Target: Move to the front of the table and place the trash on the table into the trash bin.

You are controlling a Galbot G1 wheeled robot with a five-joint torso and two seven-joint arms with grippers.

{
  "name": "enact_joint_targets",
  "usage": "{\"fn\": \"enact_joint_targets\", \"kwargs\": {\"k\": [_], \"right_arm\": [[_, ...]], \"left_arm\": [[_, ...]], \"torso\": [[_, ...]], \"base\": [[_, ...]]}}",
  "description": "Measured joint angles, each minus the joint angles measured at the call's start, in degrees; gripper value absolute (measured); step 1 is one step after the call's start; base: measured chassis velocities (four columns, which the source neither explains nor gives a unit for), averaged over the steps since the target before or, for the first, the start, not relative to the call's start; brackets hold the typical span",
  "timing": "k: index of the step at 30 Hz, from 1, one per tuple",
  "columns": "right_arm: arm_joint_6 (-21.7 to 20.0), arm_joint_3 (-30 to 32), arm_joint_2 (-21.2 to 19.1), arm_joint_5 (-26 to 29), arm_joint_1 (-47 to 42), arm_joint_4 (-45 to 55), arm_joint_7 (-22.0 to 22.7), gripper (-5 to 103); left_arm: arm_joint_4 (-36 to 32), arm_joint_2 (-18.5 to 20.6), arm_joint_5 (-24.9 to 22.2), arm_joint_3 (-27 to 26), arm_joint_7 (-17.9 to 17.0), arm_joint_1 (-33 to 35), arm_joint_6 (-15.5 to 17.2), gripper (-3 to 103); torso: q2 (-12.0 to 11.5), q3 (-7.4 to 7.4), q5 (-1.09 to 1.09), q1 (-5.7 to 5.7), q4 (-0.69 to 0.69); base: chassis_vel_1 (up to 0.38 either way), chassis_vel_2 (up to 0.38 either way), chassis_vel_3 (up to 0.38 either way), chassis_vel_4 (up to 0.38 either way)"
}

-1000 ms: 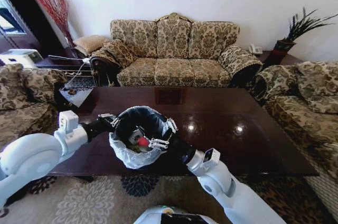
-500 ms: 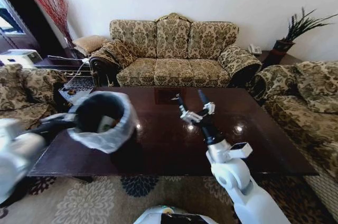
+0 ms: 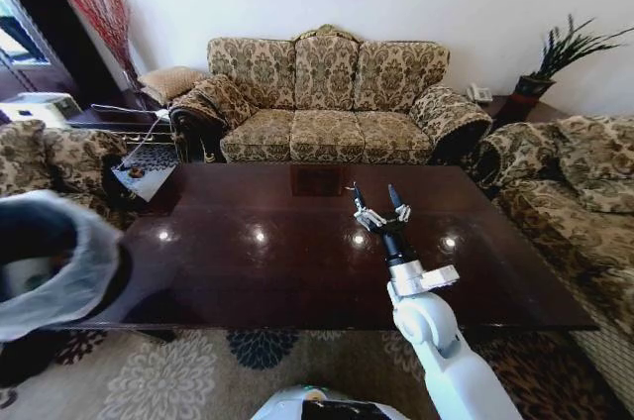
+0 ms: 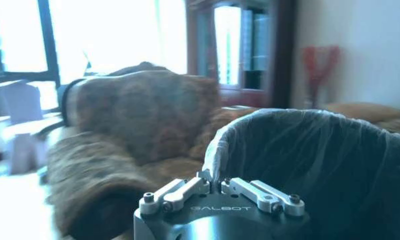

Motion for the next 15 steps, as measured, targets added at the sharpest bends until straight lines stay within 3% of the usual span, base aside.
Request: {"fn": "enact_joint_targets", "kwargs": {"k": [2, 4, 5, 8, 9, 11, 15], "right_arm": [[-0.09, 0.12, -0.12, 0.04, -0.17, -0.01, 0.14, 100], [-0.34, 1.17, -0.38, 0.36, -0.62, 0.01, 0.65, 100], [-0.34, 1.17, -0.38, 0.36, -0.62, 0.01, 0.65, 100], [-0.93, 5.41, -0.28, 1.04, -1.98, 0.41, 1.59, 100], [-0.93, 5.41, -0.28, 1.04, -1.98, 0.41, 1.59, 100], [-0.92, 9.08, -0.23, 1.63, -4.05, 0.91, 2.07, 100], [-0.63, 10.62, -0.53, 2.04, -5.62, 1.18, 2.17, 100]], "left_arm": [[1.21, -0.72, -0.04, -0.30, -0.27, -0.52, -0.53, 1], [8.33, -2.84, 1.27, 0.24, -2.23, -2.79, -3.61, 1], [8.33, -2.84, 1.27, 0.24, -2.23, -2.79, -3.61, 1], [18.44, -3.16, 5.61, 5.13, -4.16, -4.43, -8.60, 1], [18.44, -3.16, 5.61, 5.13, -4.16, -4.43, -8.60, 1], [26.55, -2.15, 6.77, 8.49, -6.01, -7.31, -10.91, 1], [34.63, -1.44, 7.08, 12.07, -6.75, -9.26, -13.02, 1]], "torso": [[0.00, 0.00, 0.03, 0.00, 0.01], [0.00, 0.00, 0.04, 0.00, 0.02], [0.00, 0.00, 0.04, 0.00, 0.02], [0.00, 0.00, -0.06, 0.00, 0.06], [0.00, 0.00, -0.06, 0.00, 0.06], [-0.01, 0.00, -0.02, 0.00, -0.04], [-0.01, 0.00, 0.04, 0.00, -0.04]], "base": [[0.000, 0.000, 0.000, 0.000], [0.000, 0.000, 0.000, 0.000], [0.000, 0.000, 0.000, 0.000], [0.000, 0.000, 0.000, 0.000], [0.000, 0.000, 0.000, 0.000], [0.000, 0.000, 0.000, 0.000], [0.000, 0.000, 0.000, 0.000]]}}
